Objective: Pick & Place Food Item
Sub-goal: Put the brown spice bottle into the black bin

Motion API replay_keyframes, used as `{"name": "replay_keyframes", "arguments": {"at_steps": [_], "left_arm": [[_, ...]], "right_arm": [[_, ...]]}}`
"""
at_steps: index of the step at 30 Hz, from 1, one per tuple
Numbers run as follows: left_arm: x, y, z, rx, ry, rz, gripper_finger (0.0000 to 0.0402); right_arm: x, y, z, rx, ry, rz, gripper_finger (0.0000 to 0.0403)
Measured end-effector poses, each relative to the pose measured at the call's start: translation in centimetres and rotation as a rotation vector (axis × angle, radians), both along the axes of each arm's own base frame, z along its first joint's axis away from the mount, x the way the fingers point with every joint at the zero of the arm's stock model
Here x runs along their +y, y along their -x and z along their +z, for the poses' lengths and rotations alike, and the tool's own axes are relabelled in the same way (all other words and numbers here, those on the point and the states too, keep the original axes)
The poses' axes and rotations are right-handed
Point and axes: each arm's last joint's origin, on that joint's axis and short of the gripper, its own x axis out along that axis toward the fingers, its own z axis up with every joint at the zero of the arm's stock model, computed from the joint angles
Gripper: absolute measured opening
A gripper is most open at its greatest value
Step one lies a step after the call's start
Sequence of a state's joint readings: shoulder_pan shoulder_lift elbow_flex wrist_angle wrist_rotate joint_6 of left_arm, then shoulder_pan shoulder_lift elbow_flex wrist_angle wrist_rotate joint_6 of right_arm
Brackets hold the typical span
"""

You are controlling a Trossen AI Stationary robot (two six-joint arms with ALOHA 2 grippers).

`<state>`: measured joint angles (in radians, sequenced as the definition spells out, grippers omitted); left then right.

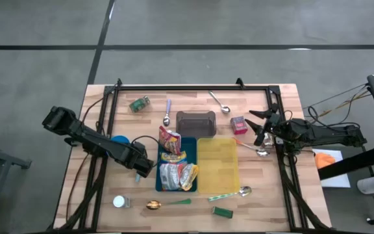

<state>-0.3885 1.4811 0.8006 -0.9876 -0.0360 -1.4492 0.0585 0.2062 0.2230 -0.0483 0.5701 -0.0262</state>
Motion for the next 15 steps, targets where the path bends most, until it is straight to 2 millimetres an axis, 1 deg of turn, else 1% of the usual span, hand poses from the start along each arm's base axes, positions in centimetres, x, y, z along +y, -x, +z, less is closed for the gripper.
{"name": "replay_keyframes", "arguments": {"at_steps": [4, 7, 15], "left_arm": [[0.4, 0.3, -0.1, 0.021, -0.033, 0.081, 0.0344], [0.9, 0.1, -0.1, 0.012, -0.046, 0.153, 0.0344], [2.2, -0.5, 0.0, -0.015, -0.041, 0.274, 0.0344]], "right_arm": [[0.0, 0.0, 0.0, 0.0, 0.0, 0.0, 0.0199], [0.0, 0.0, 0.0, 0.0, 0.0, 0.0, 0.0199], [0.0, 0.0, 0.0, 0.0, 0.0, 0.0, 0.0199]]}}
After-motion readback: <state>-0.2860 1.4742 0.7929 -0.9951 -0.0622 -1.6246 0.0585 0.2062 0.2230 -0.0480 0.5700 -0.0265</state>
